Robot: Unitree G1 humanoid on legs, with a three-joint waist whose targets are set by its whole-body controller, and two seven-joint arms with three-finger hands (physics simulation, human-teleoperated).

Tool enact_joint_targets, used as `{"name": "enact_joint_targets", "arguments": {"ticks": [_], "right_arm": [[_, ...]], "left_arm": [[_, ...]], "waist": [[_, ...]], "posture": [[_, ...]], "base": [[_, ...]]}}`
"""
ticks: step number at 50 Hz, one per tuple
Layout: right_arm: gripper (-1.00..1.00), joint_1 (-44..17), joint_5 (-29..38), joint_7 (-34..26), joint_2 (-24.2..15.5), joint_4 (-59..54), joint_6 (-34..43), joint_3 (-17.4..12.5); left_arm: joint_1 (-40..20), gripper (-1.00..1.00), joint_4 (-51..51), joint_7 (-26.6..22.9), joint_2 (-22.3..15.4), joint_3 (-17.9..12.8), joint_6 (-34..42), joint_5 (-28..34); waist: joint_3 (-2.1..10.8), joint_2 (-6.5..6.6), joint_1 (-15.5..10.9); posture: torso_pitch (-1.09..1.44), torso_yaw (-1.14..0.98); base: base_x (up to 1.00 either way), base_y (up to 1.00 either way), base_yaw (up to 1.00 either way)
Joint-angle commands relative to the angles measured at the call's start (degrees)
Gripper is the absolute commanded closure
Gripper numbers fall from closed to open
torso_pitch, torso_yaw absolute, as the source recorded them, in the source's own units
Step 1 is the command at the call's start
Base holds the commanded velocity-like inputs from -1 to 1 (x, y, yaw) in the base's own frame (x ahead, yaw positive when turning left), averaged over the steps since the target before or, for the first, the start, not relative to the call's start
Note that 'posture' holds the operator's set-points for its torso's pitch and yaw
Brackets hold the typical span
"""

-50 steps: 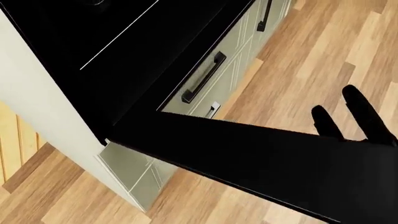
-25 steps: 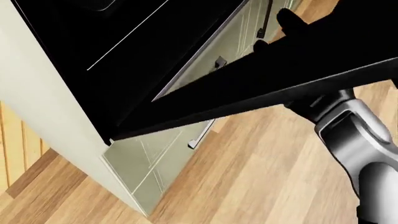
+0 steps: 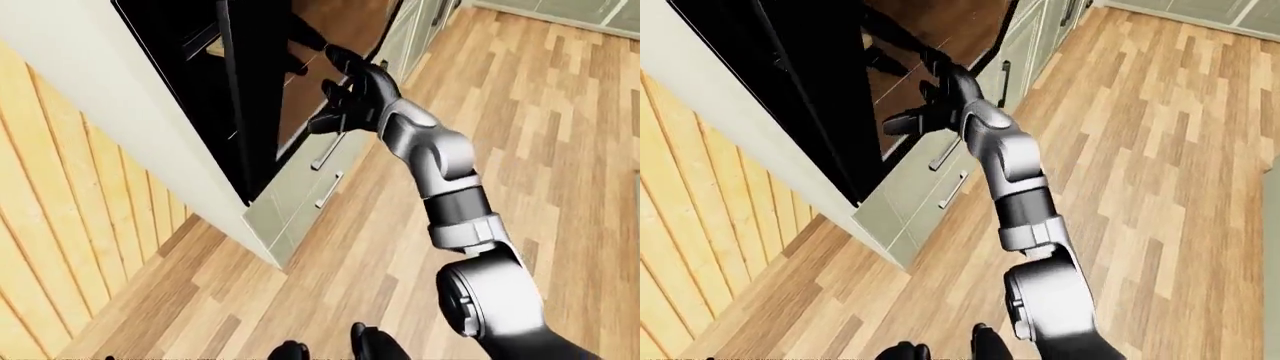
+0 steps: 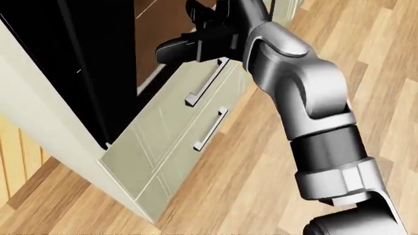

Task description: Close the oven door.

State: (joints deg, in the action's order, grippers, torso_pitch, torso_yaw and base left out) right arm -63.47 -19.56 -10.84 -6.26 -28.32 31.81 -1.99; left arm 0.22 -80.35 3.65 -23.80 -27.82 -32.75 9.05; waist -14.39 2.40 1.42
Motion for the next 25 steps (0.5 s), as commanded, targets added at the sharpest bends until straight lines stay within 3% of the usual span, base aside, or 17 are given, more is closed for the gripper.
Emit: {"name": "enact_joint_targets", "arguments": {"ticks": [1, 13, 25], "right_arm": [[-1.00, -4.03, 2.69, -1.41, 0.16, -0.86, -3.81, -0.39], [-1.00, -13.57, 15.61, -3.85, 4.41, -22.44, -15.79, 1.31], [-1.00, -17.14, 19.18, -1.56, 11.20, -26.69, -17.72, 1.74]], "left_arm": [[0.21, -1.00, 0.69, 0.55, -1.23, -0.52, -0.93, -0.46], [0.29, -1.00, 0.70, 0.39, -1.19, -0.63, -0.99, -0.60], [0.15, -1.00, 0.70, 0.05, -1.22, -0.76, -0.81, -1.04]], "waist": [[1.67, 0.54, 0.10], [1.35, 1.38, 0.41], [1.11, 2.12, 0.62]], "posture": [[0.35, 0.00], [0.35, 0.00], [0.35, 0.00]], "base": [[0.00, 0.00, 0.00], [0.00, 0.00, 0.00], [0.00, 0.00, 0.00]]}}
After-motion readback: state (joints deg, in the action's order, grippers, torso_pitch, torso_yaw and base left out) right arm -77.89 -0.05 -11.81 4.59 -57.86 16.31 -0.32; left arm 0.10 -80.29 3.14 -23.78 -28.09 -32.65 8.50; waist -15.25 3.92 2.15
